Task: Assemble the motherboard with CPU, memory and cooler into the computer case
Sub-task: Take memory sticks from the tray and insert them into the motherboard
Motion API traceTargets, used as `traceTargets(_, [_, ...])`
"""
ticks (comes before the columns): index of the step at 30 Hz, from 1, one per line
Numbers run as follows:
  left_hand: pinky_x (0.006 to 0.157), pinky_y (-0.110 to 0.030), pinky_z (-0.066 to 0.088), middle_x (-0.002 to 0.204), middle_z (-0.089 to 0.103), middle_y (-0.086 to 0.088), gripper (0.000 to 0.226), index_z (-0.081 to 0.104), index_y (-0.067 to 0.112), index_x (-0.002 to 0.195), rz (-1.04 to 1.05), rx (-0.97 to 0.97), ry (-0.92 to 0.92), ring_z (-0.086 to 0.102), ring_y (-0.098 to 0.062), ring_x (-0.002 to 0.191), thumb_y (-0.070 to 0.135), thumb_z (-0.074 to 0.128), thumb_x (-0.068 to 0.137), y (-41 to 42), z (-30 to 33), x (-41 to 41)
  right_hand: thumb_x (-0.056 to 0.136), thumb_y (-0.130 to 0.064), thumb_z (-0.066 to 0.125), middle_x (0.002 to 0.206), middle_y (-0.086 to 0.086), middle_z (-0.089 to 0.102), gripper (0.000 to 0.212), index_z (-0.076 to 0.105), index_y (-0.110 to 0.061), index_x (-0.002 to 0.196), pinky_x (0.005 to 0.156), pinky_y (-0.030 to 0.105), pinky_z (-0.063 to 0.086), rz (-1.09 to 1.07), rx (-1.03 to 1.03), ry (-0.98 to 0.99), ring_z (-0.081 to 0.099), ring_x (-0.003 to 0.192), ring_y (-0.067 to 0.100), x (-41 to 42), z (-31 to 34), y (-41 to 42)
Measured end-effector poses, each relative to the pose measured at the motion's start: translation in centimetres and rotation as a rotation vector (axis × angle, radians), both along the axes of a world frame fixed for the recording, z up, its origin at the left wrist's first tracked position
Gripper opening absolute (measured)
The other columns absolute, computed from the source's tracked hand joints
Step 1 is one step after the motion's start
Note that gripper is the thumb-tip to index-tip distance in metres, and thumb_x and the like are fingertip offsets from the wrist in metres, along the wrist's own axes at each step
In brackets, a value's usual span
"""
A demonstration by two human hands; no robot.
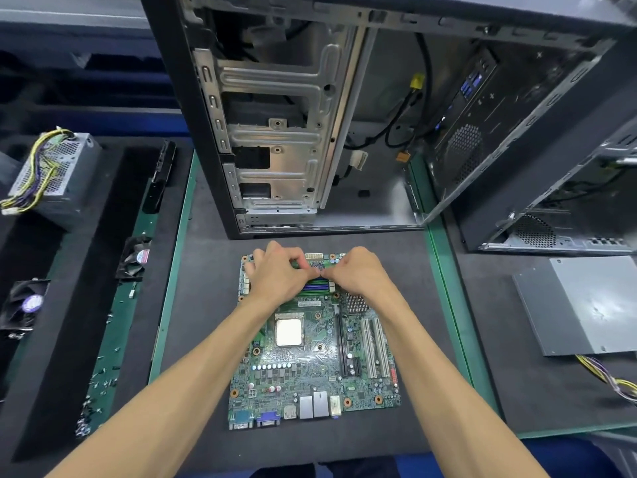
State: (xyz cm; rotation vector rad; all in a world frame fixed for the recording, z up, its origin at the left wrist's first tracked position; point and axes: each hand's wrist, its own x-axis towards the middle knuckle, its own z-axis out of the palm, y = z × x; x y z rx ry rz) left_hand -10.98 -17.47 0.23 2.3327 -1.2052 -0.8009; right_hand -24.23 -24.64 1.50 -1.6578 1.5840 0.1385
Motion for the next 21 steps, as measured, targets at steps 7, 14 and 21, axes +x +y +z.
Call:
traceTargets(7, [0.085,-0.035,0.02,0.102,0.053,0.005,0.027,0.067,0.033,0.066,0.004,-0.006,-0.006,0.036,-0.021,0.1,0.056,0.078,0.074,0.0,0.3,0.1,0.085,-0.035,0.079,0.064,0.005,0.054,0.034,0.062,-0.008,0.074,0.058,0.028,0.04,-0.059,0.018,-0.086,0.045,0.059,0.02,-0.4,0.3,0.4])
traceTargets(14, [0.093,-0.037,0.034,0.097,0.06,0.007,0.014,0.073,0.034,0.076,-0.051,-0.135,0.071,0.047,-0.022,0.103,0.045,0.072,0.086,1.1,1.2,0.4,0.091,-0.037,0.071,0.064,0.005,0.063,0.041,0.069,0.001,0.076,0.054,0.018,0.039,-0.087,-0.118,-0.223,0.052,0.058,0.013,-1.9,-0.2,2.1])
traceTargets(21, [0.089,-0.037,0.036,0.105,0.054,0.005,0.027,0.059,0.027,0.106,0.062,-0.241,-0.15,0.042,-0.015,0.102,0.048,0.064,0.089,5.4,0.3,3.6,0.097,-0.034,0.059,0.07,-0.013,0.064,0.013,0.069,-0.031,0.088,0.055,0.022,0.04,-0.087,-0.269,-0.225,0.058,0.062,0.002,-5.4,-0.2,2.7])
